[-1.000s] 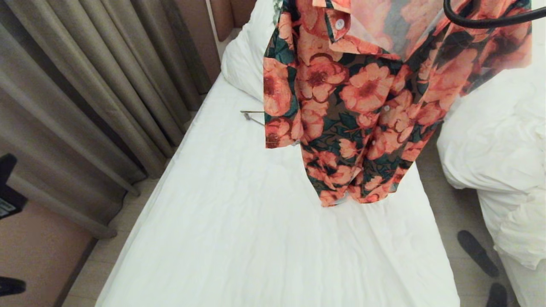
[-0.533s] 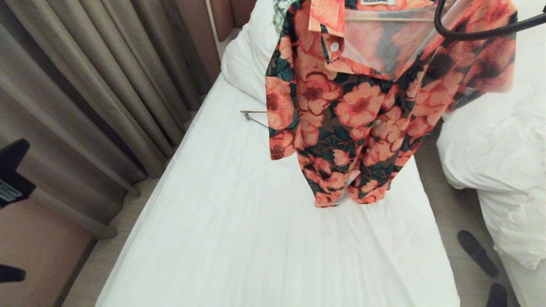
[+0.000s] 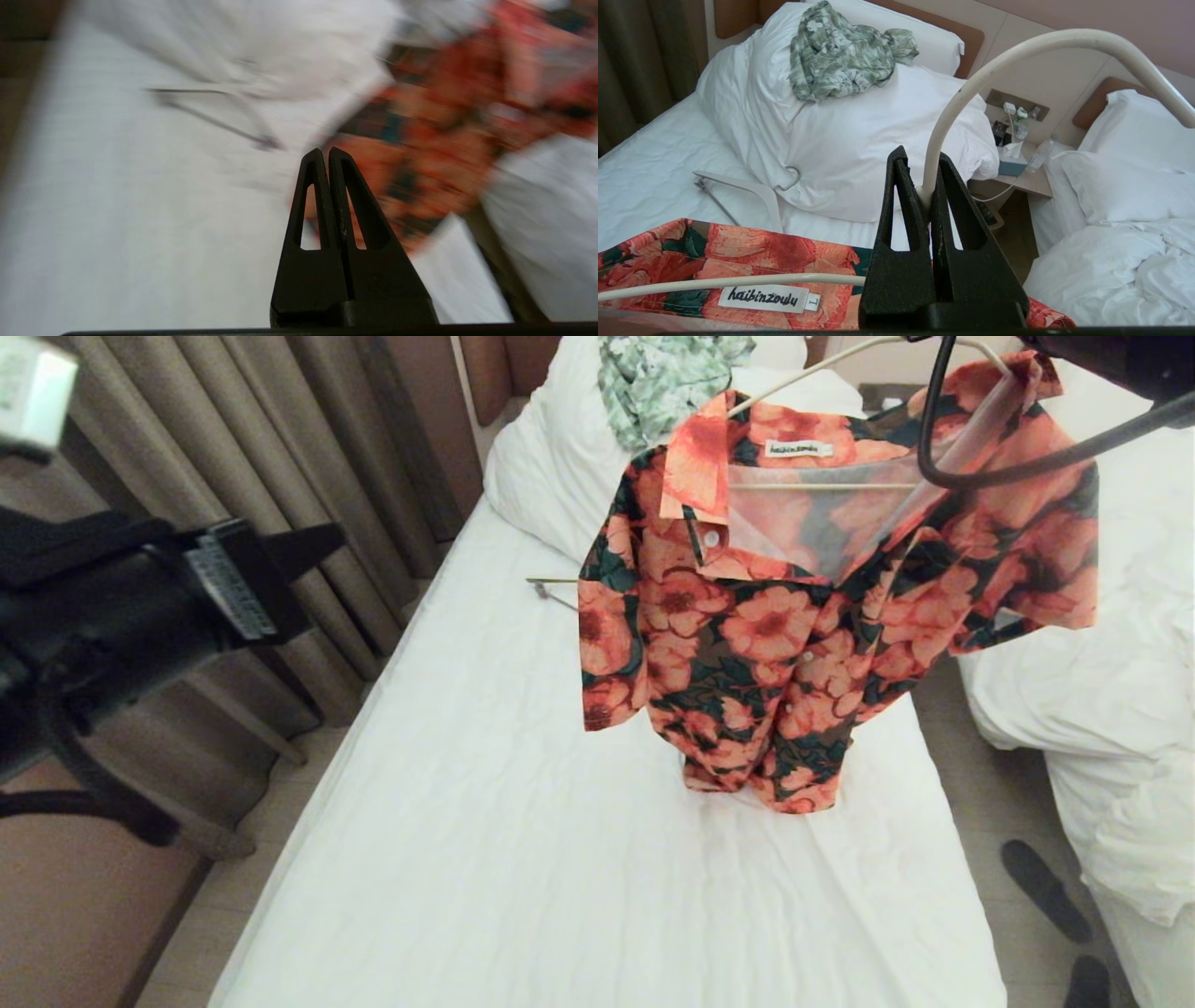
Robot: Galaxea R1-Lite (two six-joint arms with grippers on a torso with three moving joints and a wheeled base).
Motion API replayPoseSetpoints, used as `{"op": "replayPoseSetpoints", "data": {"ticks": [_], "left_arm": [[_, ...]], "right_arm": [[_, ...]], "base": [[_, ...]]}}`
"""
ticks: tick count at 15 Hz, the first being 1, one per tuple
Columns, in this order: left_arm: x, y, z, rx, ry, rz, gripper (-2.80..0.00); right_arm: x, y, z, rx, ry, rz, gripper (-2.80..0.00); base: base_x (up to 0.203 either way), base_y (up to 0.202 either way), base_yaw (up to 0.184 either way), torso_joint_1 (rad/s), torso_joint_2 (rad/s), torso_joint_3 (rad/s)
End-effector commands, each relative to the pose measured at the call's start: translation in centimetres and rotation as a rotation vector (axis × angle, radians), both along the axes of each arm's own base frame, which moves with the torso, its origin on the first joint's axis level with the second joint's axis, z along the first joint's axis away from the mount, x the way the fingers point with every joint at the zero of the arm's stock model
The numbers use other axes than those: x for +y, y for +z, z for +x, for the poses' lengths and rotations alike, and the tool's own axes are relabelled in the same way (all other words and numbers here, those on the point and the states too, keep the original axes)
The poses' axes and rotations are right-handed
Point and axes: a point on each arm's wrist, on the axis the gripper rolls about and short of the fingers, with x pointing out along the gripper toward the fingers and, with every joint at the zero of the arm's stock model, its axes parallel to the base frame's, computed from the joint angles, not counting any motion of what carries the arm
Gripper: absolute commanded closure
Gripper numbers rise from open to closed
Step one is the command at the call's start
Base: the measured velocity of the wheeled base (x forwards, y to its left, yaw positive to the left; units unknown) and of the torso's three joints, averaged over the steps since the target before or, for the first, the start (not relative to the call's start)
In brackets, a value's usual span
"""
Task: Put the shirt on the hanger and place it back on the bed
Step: Take the clothes hanger out of the clothes
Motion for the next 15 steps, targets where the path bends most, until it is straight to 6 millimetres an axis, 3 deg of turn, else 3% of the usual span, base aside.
{"op": "replayPoseSetpoints", "data": {"ticks": [1,4,6,7,11,15], "left_arm": [[-7.0,-1.7,2.4,0.085,-0.164,0.072,0.0],[-12.8,-4.6,3.1,0.096,-0.225,0.089,0.0],[-15.1,-5.4,2.6,0.087,-0.231,0.083,0.0],[-15.8,-5.4,2.8,0.081,-0.222,0.077,-2.8],[-17.0,-3.7,4.1,0.037,-0.194,0.031,-2.8],[-18.0,-3.7,5.9,0.006,-0.133,0.067,-2.8]], "right_arm": [[0.0,0.0,0.0,-0.002,-0.006,0.003,0.0],[0.0,-0.2,0.3,0.005,0.002,0.033,0.0],[0.3,-0.6,0.7,0.021,0.016,0.058,0.0],[0.3,-0.7,0.8,0.024,0.017,0.059,0.0],[0.3,-0.7,0.8,0.028,0.023,0.084,0.0],[0.4,-0.4,0.2,0.023,0.036,0.089,0.0]], "base": [[0.0,0.0,0.0,0.0,0.0,0.0],[0.0,0.0,0.0,0.0,0.0,0.0],[0.0,0.0,0.0,0.0,0.0,0.0],[0.0,0.0,0.0,0.0,0.0,0.0],[0.0,0.0,0.0,0.0,0.0,0.0],[0.0,0.0,0.0,0.0,0.0,0.0]]}}
